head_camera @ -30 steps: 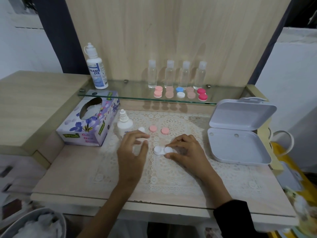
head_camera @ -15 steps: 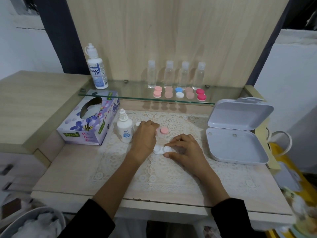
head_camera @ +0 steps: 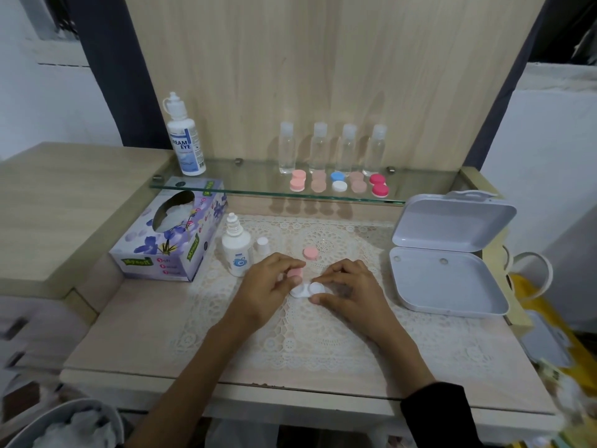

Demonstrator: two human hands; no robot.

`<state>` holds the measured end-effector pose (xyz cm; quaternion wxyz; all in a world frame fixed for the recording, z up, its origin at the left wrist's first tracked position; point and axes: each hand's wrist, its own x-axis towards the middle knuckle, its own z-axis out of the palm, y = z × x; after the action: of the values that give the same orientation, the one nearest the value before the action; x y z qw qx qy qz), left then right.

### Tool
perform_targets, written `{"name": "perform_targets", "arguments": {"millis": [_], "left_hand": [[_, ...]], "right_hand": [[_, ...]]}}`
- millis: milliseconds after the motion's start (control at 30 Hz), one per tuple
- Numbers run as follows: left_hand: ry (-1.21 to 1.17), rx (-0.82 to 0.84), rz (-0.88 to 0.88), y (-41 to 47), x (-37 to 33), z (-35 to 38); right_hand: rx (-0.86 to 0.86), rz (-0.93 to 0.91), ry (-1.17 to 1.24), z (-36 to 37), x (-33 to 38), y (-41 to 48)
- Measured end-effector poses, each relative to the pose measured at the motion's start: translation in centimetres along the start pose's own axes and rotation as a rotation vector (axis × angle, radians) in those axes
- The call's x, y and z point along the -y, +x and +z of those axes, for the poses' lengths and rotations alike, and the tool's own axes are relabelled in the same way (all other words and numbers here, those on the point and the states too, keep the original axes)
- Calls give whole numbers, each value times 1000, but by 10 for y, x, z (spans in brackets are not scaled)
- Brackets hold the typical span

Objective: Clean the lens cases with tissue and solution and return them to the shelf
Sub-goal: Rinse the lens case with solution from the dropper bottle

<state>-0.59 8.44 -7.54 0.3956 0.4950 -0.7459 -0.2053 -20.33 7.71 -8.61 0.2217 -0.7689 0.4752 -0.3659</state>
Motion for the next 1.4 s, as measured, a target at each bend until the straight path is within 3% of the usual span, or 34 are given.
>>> {"name": "perform_targets", "arguments": {"millis": [900,1000,1200,1400], "left_hand": [[1,168,214,-8,12,-2],[-58,193,195,-10,13,-2],[96,12,33,-13,9,1],[79,33,39,-8,12,1]], "right_hand": [[-6,32,23,-1,3,-2],[-5,27,15,-1,3,-2],[-7,42,26,0,2,-2],[-4,56,26,0,4,-2]]}}
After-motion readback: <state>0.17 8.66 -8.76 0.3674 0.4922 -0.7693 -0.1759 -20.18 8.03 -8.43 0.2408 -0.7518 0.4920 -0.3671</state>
